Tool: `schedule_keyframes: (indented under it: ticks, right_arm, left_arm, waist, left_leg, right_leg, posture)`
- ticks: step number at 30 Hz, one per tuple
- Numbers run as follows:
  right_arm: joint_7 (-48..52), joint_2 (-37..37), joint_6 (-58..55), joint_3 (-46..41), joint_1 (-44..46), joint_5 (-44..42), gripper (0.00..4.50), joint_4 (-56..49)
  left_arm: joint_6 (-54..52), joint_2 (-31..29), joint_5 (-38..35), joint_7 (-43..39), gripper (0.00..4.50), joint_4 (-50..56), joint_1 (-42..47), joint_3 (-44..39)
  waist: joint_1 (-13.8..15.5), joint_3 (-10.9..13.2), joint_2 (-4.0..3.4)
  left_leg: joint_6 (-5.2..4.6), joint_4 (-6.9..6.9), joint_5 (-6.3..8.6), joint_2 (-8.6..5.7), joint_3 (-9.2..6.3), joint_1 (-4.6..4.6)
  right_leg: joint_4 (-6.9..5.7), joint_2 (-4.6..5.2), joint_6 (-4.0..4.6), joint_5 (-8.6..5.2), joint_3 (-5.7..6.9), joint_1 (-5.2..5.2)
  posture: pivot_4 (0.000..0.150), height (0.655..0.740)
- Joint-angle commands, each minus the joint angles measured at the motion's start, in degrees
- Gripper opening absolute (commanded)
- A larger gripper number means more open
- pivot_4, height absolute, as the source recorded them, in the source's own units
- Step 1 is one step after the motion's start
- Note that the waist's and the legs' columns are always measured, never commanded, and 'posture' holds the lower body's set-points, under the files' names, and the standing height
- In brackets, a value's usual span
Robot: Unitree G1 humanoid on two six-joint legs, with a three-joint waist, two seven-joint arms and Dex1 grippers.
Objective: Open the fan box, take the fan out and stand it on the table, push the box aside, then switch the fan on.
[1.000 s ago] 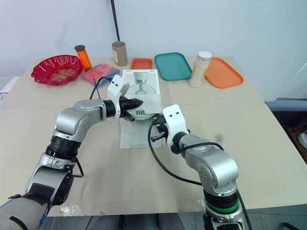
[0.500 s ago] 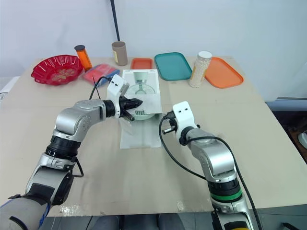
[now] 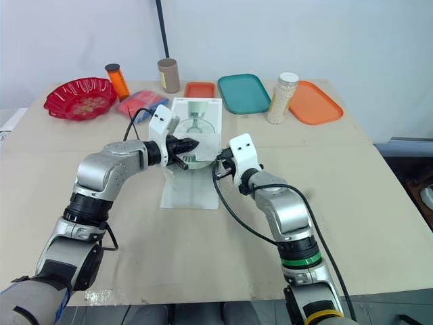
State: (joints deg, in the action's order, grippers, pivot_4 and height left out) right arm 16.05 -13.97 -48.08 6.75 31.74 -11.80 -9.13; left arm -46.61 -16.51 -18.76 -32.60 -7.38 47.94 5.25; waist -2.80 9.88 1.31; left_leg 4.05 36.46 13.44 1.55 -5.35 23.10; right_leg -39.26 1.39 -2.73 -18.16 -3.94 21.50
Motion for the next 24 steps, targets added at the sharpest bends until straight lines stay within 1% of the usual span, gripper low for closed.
schedule_keyframes:
  ticks: [1, 8, 12, 16, 18, 21, 22, 24]
  right_arm:
    - [0.84, -0.20, 1.88, -1.06, 0.43, -0.11, 0.03, -1.02]
    - [0.58, -1.08, 1.82, -2.60, -0.02, 0.03, 0.03, -1.90]
    - [0.20, -1.76, 0.96, -3.76, 0.34, -0.23, 0.03, -5.43]
    - [-0.35, -0.99, -0.70, -5.45, 1.33, -1.84, 0.03, -9.72]
    - [0.01, -0.40, -0.27, -5.01, 1.83, -2.40, 0.03, -12.14]
    - [0.80, 1.62, -0.24, -3.89, 2.71, -4.27, 0.03, -14.41]
    - [0.90, 2.08, -0.37, -3.62, 2.80, -4.56, 0.03, -14.39]
    - [1.14, 2.76, 0.80, -2.45, 2.59, -4.01, 0.03, -12.24]
  left_arm:
    - [-0.07, 0.12, -0.44, 0.45, 0.00, 2.42, 0.00, -1.16]
    - [-0.20, 0.34, -0.72, 0.74, 0.00, 2.60, -0.14, -0.96]
    - [-0.14, 0.41, -0.86, 0.64, 0.00, 2.57, 0.22, -0.98]
    - [-0.13, -0.12, -1.45, 0.92, 0.00, 3.13, 0.90, -2.58]
    - [-1.89, -0.29, -3.70, 1.83, 0.00, 5.25, 1.45, -6.08]
    - [-6.64, -3.91, -7.06, 2.04, 0.00, 11.02, 2.23, -10.83]
    - [-8.09, -4.98, -7.84, 2.19, 0.00, 12.44, 2.31, -11.72]
    - [-11.88, -9.12, -9.14, 1.88, 0.00, 15.84, 2.01, -13.11]
  waist:
    - [0.01, 0.00, 0.00]
    - [0.01, 0.00, 0.00]
    - [0.02, 0.00, 0.00]
    - [0.00, 0.00, 0.00]
    - [-0.03, 0.01, -0.01]
    - [-0.30, 0.01, -0.01]
    - [-0.53, 0.01, -0.01]
    - [-0.51, 0.01, -0.02]
  left_leg:
    - [0.00, 0.00, 0.00, 0.00, 0.00, 0.00]
    - [0.00, 0.00, 0.00, 0.00, 0.00, 0.00]
    - [0.00, 0.00, 0.00, 0.00, 0.00, 0.00]
    - [0.00, 0.00, 0.00, 0.00, 0.00, 0.00]
    - [0.00, 0.00, 0.00, 0.00, 0.00, 0.00]
    - [0.00, -0.01, 0.00, 0.02, 0.00, 0.01]
    - [0.00, -0.01, 0.00, 0.04, 0.00, 0.02]
    - [0.00, -0.03, 0.00, 0.04, -0.02, 0.01]
  right_leg:
    - [0.00, 0.00, 0.00, 0.00, 0.00, 0.00]
    - [0.00, 0.00, 0.00, 0.00, 0.00, 0.00]
    - [0.00, 0.00, 0.00, 0.00, 0.00, 0.00]
    - [0.00, 0.00, 0.00, 0.00, 0.00, 0.01]
    - [0.00, 0.00, 0.00, 0.00, 0.00, 0.01]
    - [-0.02, -0.01, 0.00, 0.00, -0.01, 0.04]
    - [-0.02, -0.03, 0.00, 0.00, -0.01, 0.05]
    - [-0.03, -0.02, 0.00, 0.00, 0.00, 0.05]
  posture:
    - [0.150, 0.7400]
    - [0.150, 0.7400]
    - [0.150, 0.7400]
    - [0.150, 0.7400]
    - [0.150, 0.7400]
    - [0.150, 0.7400]
    - [0.150, 0.7400]
    - [0.150, 0.7400]
